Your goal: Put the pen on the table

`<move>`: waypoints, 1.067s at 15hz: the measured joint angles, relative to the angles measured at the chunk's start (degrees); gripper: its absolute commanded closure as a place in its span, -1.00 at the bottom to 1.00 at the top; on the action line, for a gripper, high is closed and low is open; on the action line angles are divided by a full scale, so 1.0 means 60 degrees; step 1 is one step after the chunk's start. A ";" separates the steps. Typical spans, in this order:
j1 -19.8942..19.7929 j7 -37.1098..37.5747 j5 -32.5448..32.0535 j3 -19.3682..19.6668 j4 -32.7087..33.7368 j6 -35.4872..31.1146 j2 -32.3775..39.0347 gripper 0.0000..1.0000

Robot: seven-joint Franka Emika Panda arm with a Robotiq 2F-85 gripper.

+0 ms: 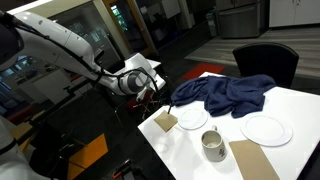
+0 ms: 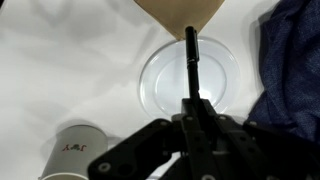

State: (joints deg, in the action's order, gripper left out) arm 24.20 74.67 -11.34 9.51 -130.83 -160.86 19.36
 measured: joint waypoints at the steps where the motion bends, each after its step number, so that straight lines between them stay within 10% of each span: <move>1: -0.0017 -0.0002 -0.0002 -0.0016 0.0000 -0.0001 0.0005 0.77; 16: -0.2157 -0.0998 0.3346 -0.1504 -0.0601 -0.0001 0.0037 0.94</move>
State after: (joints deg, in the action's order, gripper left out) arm 11.25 68.69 8.73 0.48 -134.44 -160.87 19.58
